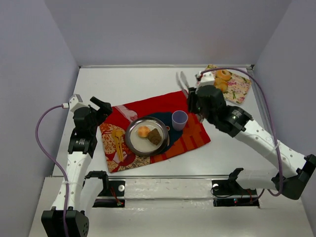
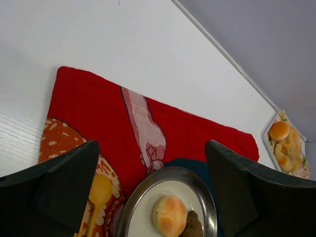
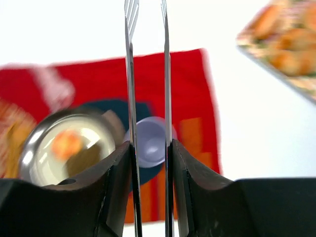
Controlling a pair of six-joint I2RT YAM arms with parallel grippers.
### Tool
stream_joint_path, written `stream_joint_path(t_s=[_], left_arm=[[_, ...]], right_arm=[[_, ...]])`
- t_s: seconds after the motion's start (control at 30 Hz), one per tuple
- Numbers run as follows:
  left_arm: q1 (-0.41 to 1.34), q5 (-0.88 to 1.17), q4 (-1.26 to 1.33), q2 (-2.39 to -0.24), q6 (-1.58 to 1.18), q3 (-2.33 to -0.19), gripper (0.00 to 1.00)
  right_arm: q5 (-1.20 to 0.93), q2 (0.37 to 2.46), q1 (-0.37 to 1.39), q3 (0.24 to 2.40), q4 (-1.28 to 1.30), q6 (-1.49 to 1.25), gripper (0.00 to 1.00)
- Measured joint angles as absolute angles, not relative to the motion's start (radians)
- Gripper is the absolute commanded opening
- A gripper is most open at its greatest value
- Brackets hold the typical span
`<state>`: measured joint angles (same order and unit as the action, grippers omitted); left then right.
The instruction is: Place the bread
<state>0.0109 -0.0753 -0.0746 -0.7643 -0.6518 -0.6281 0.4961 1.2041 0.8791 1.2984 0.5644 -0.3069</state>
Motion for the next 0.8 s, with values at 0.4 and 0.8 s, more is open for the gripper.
stream_joint_path(t_s=[0.4,0.8], left_arm=[[0.011,-0.075,-0.072,-0.755,-0.652,-0.628,0.99],[0.011,-0.075,-0.071,-0.748,-0.651,-0.628,0.99]], right_arm=[[0.304,1.204,0.253,1.127,0.480,-0.268,0.43],[0.053,1.547,0.131,1.039,0.412,-0.111,0.51]])
